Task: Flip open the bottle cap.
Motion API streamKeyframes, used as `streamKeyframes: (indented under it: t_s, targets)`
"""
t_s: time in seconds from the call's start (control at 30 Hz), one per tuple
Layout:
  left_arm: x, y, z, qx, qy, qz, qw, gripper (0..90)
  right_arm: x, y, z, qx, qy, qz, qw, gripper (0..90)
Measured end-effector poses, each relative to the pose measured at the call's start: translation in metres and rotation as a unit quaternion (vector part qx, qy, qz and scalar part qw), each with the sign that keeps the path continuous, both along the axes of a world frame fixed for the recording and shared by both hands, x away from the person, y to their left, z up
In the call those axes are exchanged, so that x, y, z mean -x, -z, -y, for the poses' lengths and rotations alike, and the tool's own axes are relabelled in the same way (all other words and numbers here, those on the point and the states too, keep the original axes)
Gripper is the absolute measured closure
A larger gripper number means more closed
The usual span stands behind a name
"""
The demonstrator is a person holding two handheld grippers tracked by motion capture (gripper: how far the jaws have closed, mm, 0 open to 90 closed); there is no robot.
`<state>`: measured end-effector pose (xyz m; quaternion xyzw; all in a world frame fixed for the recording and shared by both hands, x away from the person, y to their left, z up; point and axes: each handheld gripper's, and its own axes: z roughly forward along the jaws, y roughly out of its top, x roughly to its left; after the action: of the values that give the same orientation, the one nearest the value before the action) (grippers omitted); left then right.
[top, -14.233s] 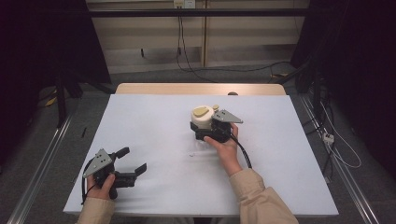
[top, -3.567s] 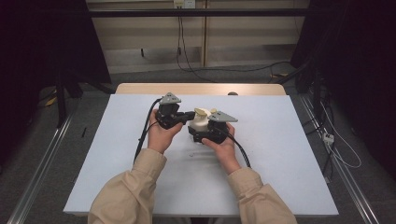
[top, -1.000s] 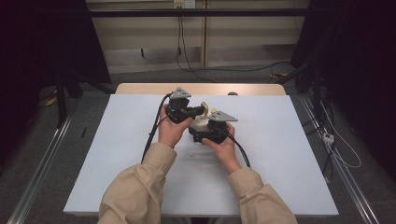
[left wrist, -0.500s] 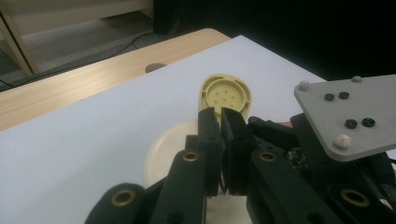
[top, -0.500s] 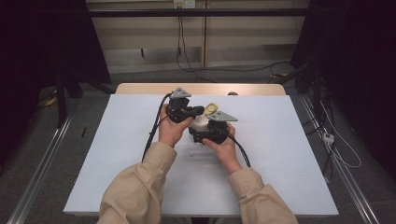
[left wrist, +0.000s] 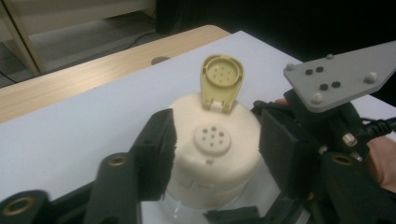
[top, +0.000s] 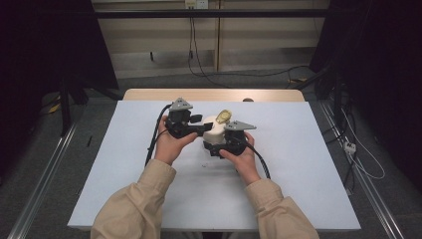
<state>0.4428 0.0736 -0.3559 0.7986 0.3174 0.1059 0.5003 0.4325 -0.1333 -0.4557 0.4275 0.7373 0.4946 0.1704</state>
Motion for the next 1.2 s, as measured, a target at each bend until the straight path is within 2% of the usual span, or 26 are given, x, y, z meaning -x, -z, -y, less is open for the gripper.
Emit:
streamKeyframes:
  t_s: [0.33, 0.47, 0.7, 0.87, 1.0, 1.07, 1.13, 1.2]
  targets:
    - [0.017, 0.010, -0.020, -0.007, -0.006, -0.002, 1.0000, 22.2, 0.023, -0.008, 0.013, -0.001, -0.021, 0.013, 0.9997, 2.4]
    - [0.024, 0.014, -0.027, -0.013, -0.004, 0.001, 0.9999, 19.3, 0.031, -0.012, 0.016, 0.000, -0.026, 0.017, 0.9995, 2.9]
    - [0.035, 0.026, -0.043, -0.027, 0.000, -0.002, 0.9996, 16.2, 0.047, -0.016, 0.025, -0.002, -0.032, 0.020, 0.9993, 3.5]
    - [0.043, 0.032, -0.056, -0.026, -0.007, -0.004, 0.9996, 15.7, 0.056, -0.017, 0.032, 0.005, -0.035, 0.022, 0.9991, 4.1]
    - [0.047, 0.037, -0.067, -0.022, -0.007, -0.008, 0.9997, 15.3, 0.063, -0.019, 0.037, -0.006, -0.035, 0.022, 0.9991, 4.6]
    - [0.049, 0.040, -0.072, -0.018, -0.009, -0.009, 0.9998, 15.2, 0.066, -0.019, 0.040, 0.000, -0.032, 0.023, 0.9992, 4.9]
    - [0.051, 0.043, -0.078, -0.026, -0.009, -0.009, 0.9996, 14.3, 0.069, -0.019, 0.043, -0.002, -0.032, 0.022, 0.9993, 4.9]
    - [0.053, 0.047, -0.082, -0.023, -0.011, -0.013, 0.9996, 14.2, 0.072, -0.020, 0.047, -0.001, -0.033, 0.023, 0.9992, 5.0]
